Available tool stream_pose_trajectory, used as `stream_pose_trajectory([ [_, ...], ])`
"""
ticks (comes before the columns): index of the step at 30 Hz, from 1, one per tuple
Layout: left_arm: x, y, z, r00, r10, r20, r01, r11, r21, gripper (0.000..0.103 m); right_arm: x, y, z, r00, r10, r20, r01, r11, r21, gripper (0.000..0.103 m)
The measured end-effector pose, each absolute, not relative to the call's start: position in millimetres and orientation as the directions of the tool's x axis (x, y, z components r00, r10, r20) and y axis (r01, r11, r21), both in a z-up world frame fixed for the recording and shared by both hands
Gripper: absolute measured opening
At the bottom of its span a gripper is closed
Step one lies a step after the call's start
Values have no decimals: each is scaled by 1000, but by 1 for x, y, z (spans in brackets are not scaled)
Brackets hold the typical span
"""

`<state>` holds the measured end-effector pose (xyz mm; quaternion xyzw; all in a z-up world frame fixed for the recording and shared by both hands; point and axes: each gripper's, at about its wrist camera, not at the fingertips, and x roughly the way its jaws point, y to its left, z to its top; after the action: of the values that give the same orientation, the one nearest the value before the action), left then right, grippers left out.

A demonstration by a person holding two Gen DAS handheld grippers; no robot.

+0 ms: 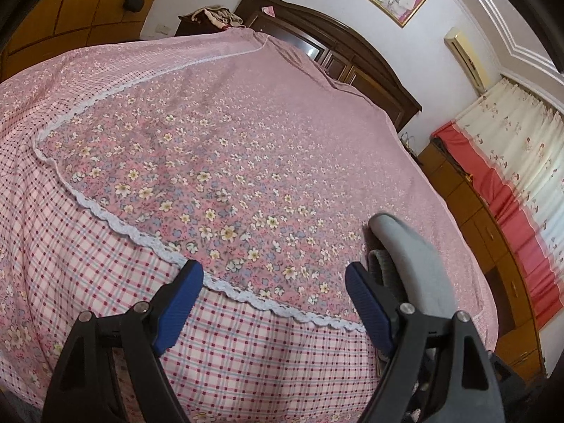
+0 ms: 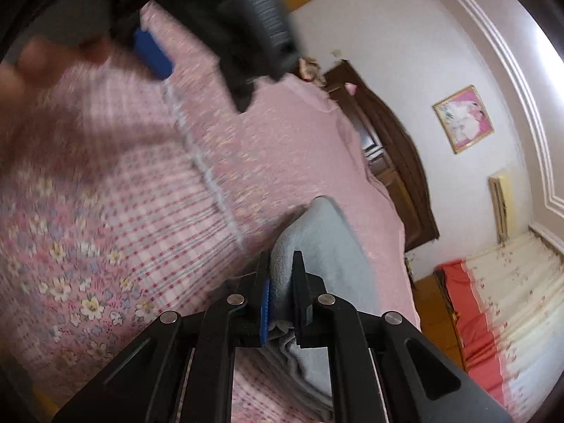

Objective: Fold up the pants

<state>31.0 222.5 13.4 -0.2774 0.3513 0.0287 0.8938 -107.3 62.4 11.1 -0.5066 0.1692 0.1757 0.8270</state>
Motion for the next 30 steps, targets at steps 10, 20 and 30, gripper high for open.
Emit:
stream_pose_trajectory([
  [10, 41, 186, 24, 746, -140, -651, -190, 892, -410, 86, -132, -31, 83, 607, 508, -611, -750, 620, -230, 32],
  [20, 67, 36, 67, 777, -177, -604, 99, 982, -161, 85, -130, -154, 48, 770, 209, -604, -390, 902, -185, 35],
  [30, 12, -21, 15, 803, -63, -592, 250, 938, 239, 84, -148, -98, 25, 779, 300, -551, -457, 873, -170, 43],
])
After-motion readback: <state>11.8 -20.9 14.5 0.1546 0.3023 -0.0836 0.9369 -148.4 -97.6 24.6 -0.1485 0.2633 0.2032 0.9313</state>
